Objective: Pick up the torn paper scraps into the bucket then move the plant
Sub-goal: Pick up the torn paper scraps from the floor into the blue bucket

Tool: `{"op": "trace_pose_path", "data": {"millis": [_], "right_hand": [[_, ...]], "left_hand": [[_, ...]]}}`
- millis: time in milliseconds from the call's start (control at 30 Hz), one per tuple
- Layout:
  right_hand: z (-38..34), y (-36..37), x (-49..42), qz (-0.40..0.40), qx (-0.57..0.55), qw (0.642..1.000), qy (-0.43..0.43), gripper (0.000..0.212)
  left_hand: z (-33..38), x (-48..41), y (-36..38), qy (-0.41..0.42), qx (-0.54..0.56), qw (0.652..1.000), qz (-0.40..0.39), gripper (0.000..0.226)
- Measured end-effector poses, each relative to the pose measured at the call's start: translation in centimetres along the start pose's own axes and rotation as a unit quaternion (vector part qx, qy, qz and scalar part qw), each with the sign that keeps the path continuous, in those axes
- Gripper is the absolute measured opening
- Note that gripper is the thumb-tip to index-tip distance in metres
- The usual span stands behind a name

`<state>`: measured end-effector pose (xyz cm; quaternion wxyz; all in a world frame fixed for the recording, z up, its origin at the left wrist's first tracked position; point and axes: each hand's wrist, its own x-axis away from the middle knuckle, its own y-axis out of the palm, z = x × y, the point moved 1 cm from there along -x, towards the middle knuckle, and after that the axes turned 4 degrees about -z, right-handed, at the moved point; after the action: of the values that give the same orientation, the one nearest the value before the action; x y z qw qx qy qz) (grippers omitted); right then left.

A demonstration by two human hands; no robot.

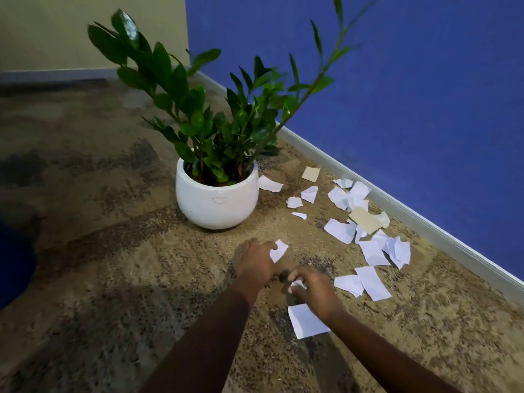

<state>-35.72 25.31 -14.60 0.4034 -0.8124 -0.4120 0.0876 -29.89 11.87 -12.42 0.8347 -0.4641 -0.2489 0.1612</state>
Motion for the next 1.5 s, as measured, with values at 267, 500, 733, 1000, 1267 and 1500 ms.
{"op": "trace_pose_path", "data": {"millis": [267,500,733,1000,1267,1500], "right_hand": [[3.4,-2.1,2.8,-0.200,0.070,0.974,0.081,0.062],[4.1,-1.4,2.6,-0.176,0.125,0.974,0.075,0.045],[4.6,-2.7,2.5,-0.075,0.049,0.994,0.065,0.007],[4.7,-6.5,0.5,0.048,-0.148,0.982,0.108,0.014],[8.2,-7.9,0.2,0.057,0.036,0.981,0.184,0.053],[9.2,-6.4,0.6,-0.019,0.173,0.962,0.210,0.052]], "left_hand": [[0.7,-1.6,2.3,0.022,-0.002,0.998,-0.053,0.031],[1.5,-1.3,3.5,-0.010,0.058,0.998,-0.022,0.031],[3.3,0.9,5.0,-0.017,0.237,0.970,-0.042,0.037],[7.5,2.4,6.1,-0.036,0.508,0.851,-0.125,0.031],[7.6,1.3,6.0,-0.059,0.364,0.929,0.013,0.052],[7.1,1.7,6.8,0.045,0.260,0.945,-0.193,0.017]]}}
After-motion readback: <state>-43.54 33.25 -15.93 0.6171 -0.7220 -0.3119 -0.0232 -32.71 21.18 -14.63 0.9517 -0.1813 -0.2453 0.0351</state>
